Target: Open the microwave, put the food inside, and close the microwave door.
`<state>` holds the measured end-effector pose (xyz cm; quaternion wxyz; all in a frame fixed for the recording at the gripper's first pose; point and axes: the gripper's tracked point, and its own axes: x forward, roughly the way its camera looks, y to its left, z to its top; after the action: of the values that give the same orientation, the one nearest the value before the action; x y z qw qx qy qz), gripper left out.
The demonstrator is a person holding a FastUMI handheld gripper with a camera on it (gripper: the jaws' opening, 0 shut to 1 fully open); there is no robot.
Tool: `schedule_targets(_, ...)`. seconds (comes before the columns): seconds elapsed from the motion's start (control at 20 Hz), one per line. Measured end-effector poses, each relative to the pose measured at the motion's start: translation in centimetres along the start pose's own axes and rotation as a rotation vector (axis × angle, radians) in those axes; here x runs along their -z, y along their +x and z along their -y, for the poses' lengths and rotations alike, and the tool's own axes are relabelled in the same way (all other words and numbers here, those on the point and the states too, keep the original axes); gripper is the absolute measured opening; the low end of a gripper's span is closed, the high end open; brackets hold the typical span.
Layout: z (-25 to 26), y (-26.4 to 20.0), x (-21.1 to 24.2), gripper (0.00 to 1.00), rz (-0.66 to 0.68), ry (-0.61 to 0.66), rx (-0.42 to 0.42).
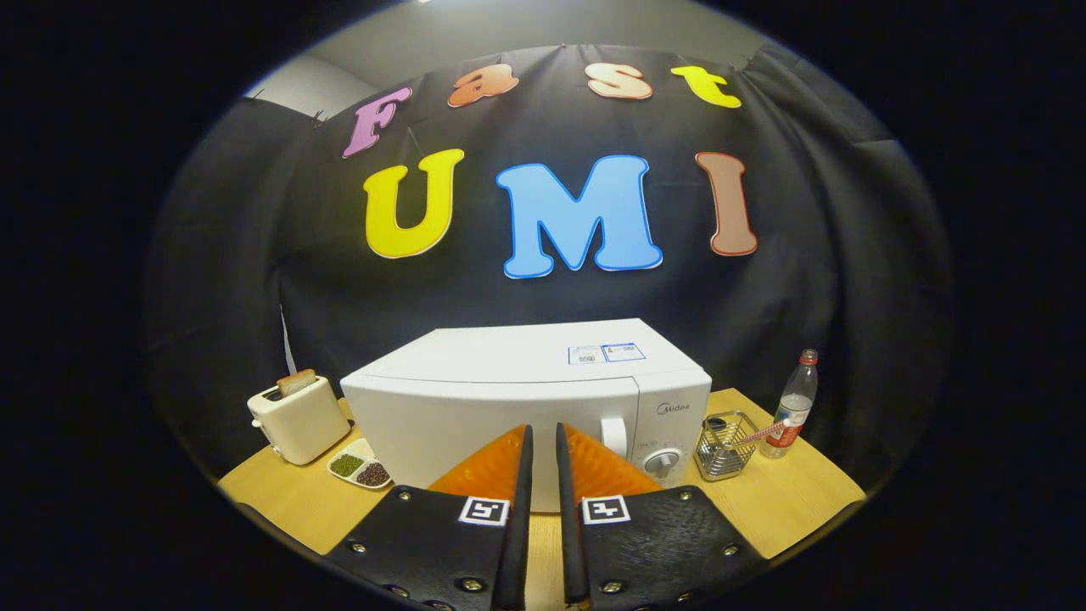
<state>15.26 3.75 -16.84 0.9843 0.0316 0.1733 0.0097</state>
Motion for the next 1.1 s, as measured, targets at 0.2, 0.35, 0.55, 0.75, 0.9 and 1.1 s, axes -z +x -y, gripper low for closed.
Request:
schedule_targets(0.2,-0.3,-3.9,-0.9,0.17,0.036,-0.037,0.008)
schedule_targets(0.35,-0.5,-6.6,-1.2,0.17,0.055,-0.06,0.02)
schedule_targets(0.55,0.1,-10.0,-1.3,0.17,0.081,-0.065,0.048)
schedule_targets(0.75,0.0,-12.8,-1.2,0.17,0.099,-0.048,0.067)
schedule_targets(0.9,-0.5,-14.3,-1.3,0.43,0.117,-0.031,0.063)
schedule_targets(1.1,-1.0,-15.8,-1.7,0.97,0.143,-0.045,0.076)
